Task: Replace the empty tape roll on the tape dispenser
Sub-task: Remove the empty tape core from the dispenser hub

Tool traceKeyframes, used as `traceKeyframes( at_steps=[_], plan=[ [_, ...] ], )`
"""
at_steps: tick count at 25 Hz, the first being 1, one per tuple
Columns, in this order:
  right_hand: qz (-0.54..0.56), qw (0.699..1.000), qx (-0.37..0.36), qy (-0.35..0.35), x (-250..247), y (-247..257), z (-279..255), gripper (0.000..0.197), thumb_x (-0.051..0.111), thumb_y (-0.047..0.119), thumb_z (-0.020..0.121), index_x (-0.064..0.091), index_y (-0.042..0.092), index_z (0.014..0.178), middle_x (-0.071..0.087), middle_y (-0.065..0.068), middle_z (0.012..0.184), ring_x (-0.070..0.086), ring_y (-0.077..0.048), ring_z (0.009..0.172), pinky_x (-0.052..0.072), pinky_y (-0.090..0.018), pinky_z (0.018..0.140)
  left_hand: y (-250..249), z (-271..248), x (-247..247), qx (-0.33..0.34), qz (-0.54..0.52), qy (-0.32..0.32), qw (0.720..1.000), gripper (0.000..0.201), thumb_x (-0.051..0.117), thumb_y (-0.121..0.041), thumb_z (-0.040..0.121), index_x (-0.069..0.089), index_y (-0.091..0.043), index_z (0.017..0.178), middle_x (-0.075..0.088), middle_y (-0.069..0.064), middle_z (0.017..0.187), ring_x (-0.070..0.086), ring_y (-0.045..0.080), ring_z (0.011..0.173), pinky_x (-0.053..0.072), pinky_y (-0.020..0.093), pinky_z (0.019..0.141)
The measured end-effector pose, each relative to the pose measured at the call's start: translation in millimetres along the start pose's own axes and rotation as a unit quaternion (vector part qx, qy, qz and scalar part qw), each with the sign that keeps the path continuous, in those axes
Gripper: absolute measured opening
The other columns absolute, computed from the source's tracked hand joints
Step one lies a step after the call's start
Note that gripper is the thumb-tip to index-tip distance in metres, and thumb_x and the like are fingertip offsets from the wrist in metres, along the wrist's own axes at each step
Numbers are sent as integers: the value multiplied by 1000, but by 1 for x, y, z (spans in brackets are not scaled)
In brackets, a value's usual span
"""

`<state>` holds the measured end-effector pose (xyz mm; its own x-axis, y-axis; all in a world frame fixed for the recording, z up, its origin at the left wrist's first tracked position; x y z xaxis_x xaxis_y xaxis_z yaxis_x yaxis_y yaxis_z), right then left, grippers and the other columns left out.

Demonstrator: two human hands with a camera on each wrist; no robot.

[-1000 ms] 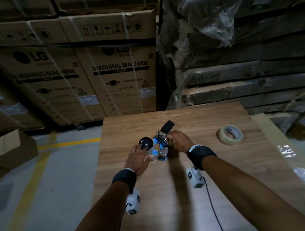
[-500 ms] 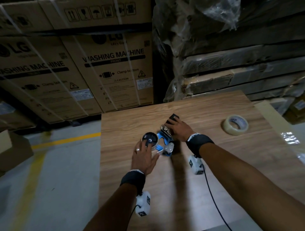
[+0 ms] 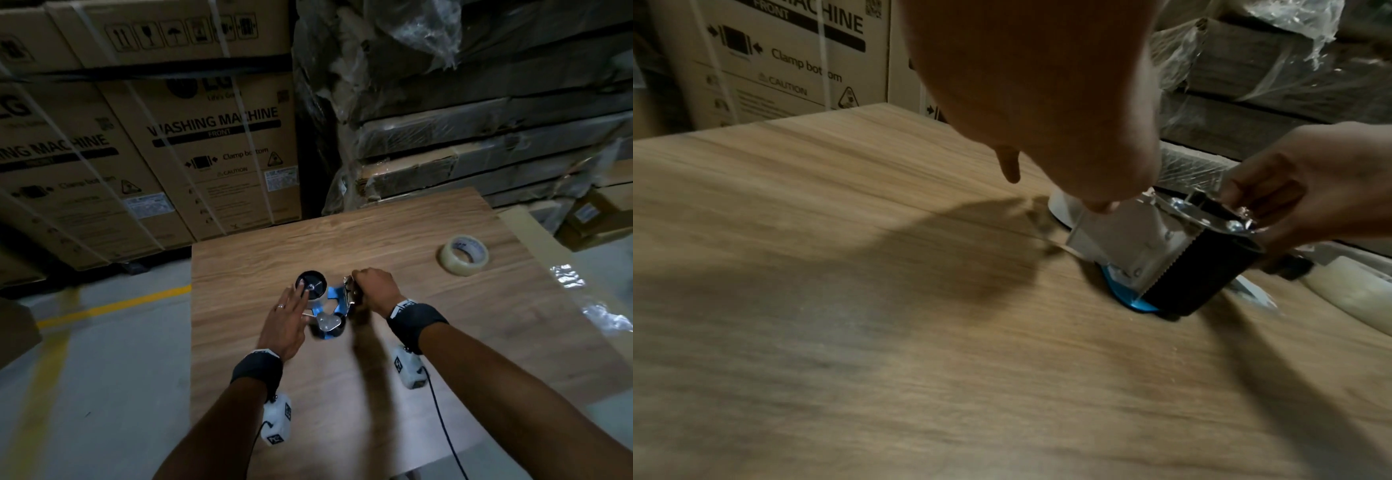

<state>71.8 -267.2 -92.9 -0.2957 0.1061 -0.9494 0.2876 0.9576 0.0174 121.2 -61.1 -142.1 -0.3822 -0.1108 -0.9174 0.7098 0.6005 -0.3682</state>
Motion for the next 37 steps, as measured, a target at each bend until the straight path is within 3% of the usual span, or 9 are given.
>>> traceKeyframes(
  at_steps=[7,11,15,20,24,27,30,33,37],
  plan=[
    [51,996,49,50,9,-11,-35,51,74,30,81,55,13,126,56,-16,130,56,-36,121,45,-38,100,-23,-1,-5,-5,-127,-38,991,72,47,1,89,30,-12,157,22,14,167,21,30,155,24,42,126],
    [178,982,14,60,1,-11,-21,47,69,32,85,61,24,131,64,-11,131,59,-29,121,49,-34,102,-40,-20,-28,-42,-122,-175,976,44,50,-32,84,62,-21,125,65,1,129,58,28,120,43,42,101],
    [181,981,-29,63,2,-1,-25,34,61,21,89,73,26,120,69,-8,127,60,-26,122,47,-32,102,-53,-22,-16,-38,-12,-125,991,43,56,-56,79,72,-28,108,70,-6,114,60,21,109,43,40,92],
    [189,981,-26,34,3,-12,-38,31,62,30,88,76,32,115,73,1,124,63,-23,120,49,-35,104,-55,-14,-13,10,-17,-99,995,20,55,-34,88,73,-25,89,71,-5,110,62,23,111,42,37,90],
    [212,976,-37,31,16,-11,-57,24,65,25,88,81,19,104,80,-2,108,70,-24,107,49,-28,95,-54,-9,-6,43,-73,-62,994,31,53,-12,98,69,-12,124,53,6,152,42,25,145,38,34,115],
    [236,971,-35,17,28,-7,-75,18,68,23,85,83,15,91,81,-5,94,71,-26,99,50,-30,87,-62,-8,-8,71,-96,-42,992,38,54,-3,96,65,-8,132,49,7,154,36,25,149,25,26,119],
    [263,964,-33,22,36,-5,-90,15,72,24,84,83,16,90,81,-4,91,74,-18,91,52,-27,84,-65,-4,-7,76,-109,-14,991,39,56,-5,93,67,-9,130,54,7,149,41,30,146,29,32,120],
    [277,959,-39,48,40,-5,-94,17,76,33,83,83,19,88,81,-3,87,73,-15,86,56,-32,83,-65,-2,-15,53,-147,-46,987,39,61,-14,88,71,-9,124,66,8,137,60,26,130,44,32,110],
    [299,946,72,-98,19,-40,-85,35,78,42,78,78,20,106,77,-7,103,71,-24,100,55,-34,85,-66,1,-21,0,-163,-67,984,18,65,-26,85,71,-19,100,76,6,90,68,29,88,49,33,77]
  ],
)
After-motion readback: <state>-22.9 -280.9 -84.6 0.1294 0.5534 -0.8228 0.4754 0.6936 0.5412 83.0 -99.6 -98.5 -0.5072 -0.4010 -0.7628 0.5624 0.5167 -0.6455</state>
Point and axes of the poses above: each hand's wrist, its own z-axis towards the middle knuckle, its own x-axis out of the palm, y = z × x, the point moved 7 cm from there along z, towards the middle knuckle
